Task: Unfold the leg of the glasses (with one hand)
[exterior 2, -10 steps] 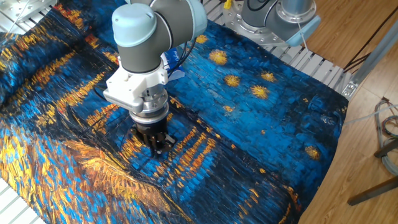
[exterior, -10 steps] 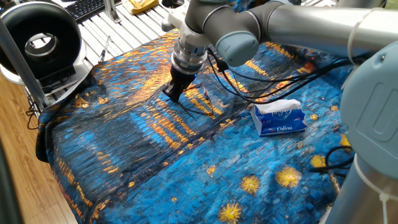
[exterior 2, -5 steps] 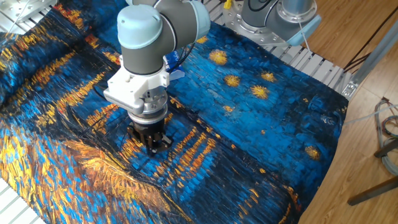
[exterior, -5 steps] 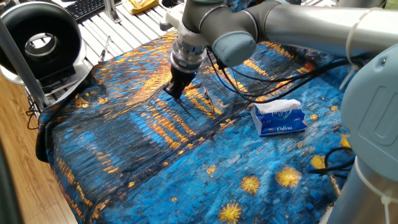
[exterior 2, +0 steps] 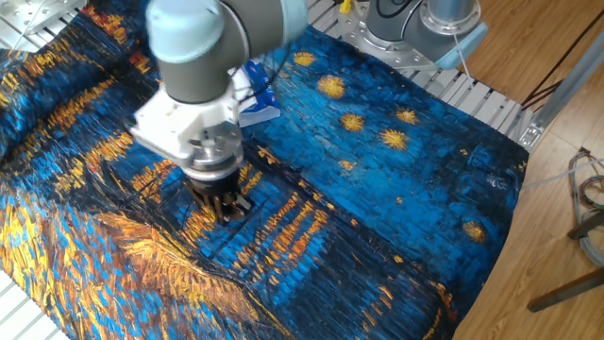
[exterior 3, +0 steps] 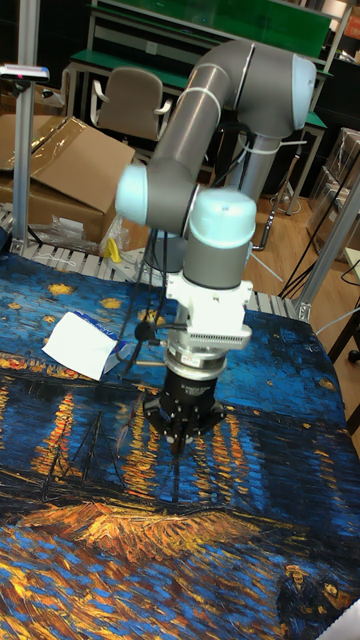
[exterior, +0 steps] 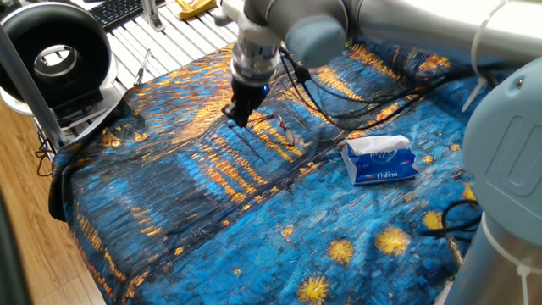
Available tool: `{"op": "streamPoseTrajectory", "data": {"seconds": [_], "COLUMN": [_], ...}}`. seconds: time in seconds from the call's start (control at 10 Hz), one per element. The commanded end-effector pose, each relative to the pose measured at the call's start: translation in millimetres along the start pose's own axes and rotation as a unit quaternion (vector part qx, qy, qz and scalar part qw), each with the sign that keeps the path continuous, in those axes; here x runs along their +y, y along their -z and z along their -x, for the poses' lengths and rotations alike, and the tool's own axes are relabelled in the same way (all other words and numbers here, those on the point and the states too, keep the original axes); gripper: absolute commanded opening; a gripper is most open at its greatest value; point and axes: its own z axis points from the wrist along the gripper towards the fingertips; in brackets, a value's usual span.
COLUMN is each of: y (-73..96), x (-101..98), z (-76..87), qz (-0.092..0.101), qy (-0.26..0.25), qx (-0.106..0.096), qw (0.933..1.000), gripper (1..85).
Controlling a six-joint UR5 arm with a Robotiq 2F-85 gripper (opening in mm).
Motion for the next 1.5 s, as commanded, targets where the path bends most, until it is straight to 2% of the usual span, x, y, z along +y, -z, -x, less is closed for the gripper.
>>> {"op": "streamPoseTrajectory", "data": {"seconds": [0.0, 0.1, 0.2, 0.3, 0.4, 0.5, 0.6, 0.7, 0.8, 0.9, 1.0, 1.1, 1.2, 1.3, 1.4], "y": [48.1, 59.7, 64.9, 69.7, 79.8, 86.6, 94.2, 99.1, 100.8, 105.7, 111.5, 108.2, 99.7, 98.4, 92.0], "x": [-4.1, -3.0, 2.6, 9.7, 20.9, 33.0, 48.1, 58.2, 54.7, 63.0, 75.9, 71.3, 57.3, 59.9, 48.7], "z": [2.3, 1.7, 0.4, -4.2, -13.7, -14.9, -14.2, -14.9, -19.3, -22.3, -25.4, -23.6, -19.4, -16.6, -14.2], "qz": [0.017, 0.027, 0.042, 0.055, 0.079, 0.113, 0.154, 0.176, 0.172, 0.189, 0.215, 0.209, 0.186, 0.191, 0.168], "qy": [-0.009, -0.010, -0.018, -0.029, -0.029, -0.024, -0.019, -0.022, -0.003, 0.003, 0.012, 0.033, 0.052, 0.049, 0.060], "qx": [0.043, 0.049, 0.049, 0.060, 0.083, 0.089, 0.096, 0.100, 0.108, 0.116, 0.121, 0.117, 0.115, 0.115, 0.114], "qw": [0.9989, 0.9984, 0.9977, 0.9962, 0.9929, 0.9893, 0.9832, 0.9790, 0.9791, 0.9752, 0.9690, 0.9703, 0.9745, 0.9735, 0.9774], "gripper": [1.0, 1.0, 1.0, 1.0, 1.0, 1.0, 1.0, 1.0, 1.0, 1.0, 1.0, 1.0, 1.0, 1.0, 1.0]}}
